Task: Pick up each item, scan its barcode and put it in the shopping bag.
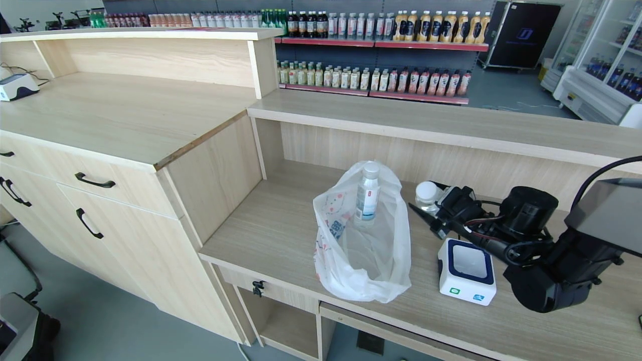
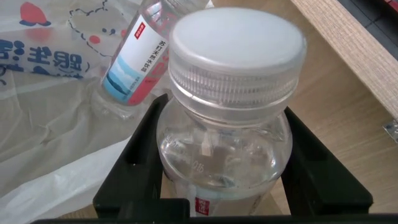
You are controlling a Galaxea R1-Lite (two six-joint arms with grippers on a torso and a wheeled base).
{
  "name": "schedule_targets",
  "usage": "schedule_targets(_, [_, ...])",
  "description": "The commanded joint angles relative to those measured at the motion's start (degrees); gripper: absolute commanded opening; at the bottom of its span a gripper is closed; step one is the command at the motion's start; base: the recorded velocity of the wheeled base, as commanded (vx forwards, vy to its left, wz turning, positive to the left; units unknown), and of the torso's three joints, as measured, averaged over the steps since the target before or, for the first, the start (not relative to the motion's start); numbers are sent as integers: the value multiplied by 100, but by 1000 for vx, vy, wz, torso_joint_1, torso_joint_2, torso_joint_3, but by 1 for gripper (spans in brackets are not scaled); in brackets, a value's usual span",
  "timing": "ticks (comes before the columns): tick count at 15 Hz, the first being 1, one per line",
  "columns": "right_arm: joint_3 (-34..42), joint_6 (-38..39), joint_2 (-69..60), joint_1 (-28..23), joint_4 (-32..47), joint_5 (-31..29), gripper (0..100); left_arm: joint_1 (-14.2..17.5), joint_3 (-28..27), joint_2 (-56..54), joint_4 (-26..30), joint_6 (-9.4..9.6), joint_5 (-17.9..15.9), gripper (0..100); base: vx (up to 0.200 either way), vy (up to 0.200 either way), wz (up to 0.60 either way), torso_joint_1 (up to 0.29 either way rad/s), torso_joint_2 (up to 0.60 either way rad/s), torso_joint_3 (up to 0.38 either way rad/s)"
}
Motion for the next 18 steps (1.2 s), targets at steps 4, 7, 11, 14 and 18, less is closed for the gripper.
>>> schedule_targets(4, [-10,37,43,1,-1,32,0,2,0,-2,0,-1,2,100,0,0,0,0,0,0])
schedule_targets(7, [-10,55,78,-43,-1,261,0,2,0,-2,0,-1,2,100,0,0,0,0,0,0])
schedule_targets(11, [-10,64,87,-60,-1,305,0,2,0,-2,0,-1,2,100,0,0,0,0,0,0])
schedule_targets(14, [26,55,-19,-95,16,305,0,2,0,-2,0,-1,2,100,0,0,0,0,0,0])
schedule_targets(18, [105,46,-230,-183,34,313,0,2,0,-2,0,-1,2,100,0,0,0,0,0,0])
